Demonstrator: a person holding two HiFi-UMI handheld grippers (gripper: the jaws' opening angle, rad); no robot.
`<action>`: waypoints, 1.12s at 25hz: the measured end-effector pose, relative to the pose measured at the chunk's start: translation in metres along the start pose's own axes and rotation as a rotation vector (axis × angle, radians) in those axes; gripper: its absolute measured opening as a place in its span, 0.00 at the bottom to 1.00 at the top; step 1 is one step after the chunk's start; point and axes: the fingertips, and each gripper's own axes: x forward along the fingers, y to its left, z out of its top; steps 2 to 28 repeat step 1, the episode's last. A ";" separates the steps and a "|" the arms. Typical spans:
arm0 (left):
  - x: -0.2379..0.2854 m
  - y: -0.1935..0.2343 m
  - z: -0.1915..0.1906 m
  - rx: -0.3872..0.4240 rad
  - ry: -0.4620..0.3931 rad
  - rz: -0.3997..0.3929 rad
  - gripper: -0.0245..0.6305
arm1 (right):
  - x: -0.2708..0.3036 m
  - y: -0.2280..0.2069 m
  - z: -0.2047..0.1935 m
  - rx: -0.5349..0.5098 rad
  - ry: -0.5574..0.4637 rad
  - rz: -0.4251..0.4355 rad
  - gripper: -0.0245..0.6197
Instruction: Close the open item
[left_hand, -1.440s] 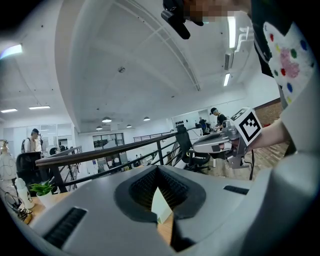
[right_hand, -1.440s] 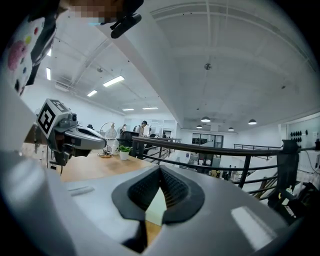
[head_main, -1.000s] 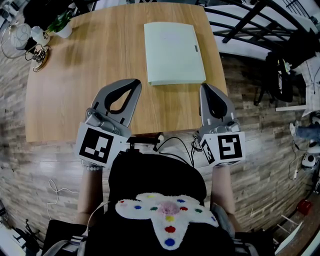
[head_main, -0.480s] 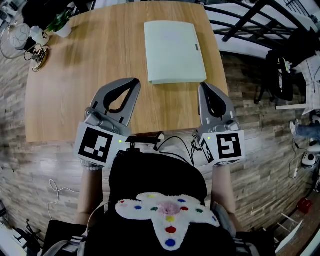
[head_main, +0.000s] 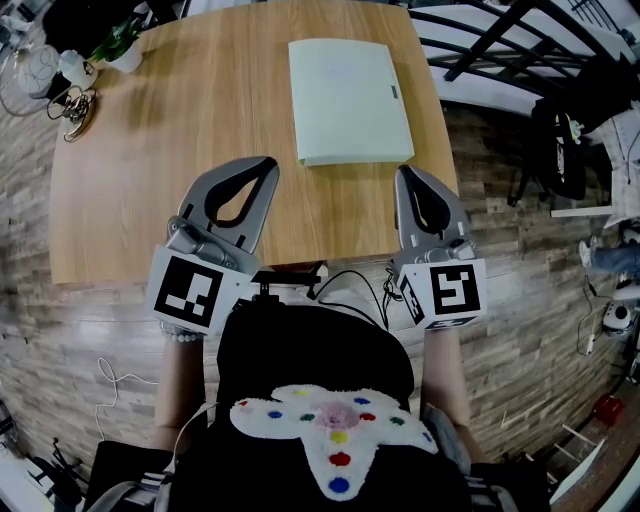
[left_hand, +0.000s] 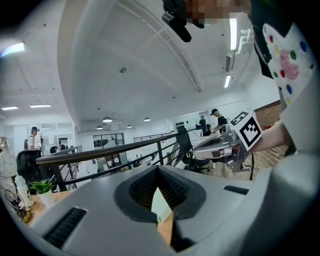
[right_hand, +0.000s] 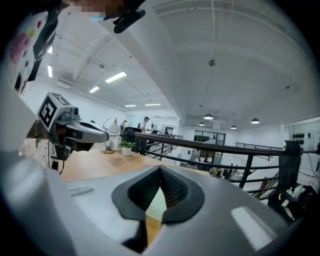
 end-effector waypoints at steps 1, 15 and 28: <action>0.000 0.000 0.000 -0.001 0.000 0.001 0.05 | 0.000 0.000 0.000 -0.003 0.002 0.001 0.05; 0.000 0.000 0.000 -0.001 0.000 0.001 0.05 | 0.000 0.000 0.000 -0.003 0.002 0.001 0.05; 0.000 0.000 0.000 -0.001 0.000 0.001 0.05 | 0.000 0.000 0.000 -0.003 0.002 0.001 0.05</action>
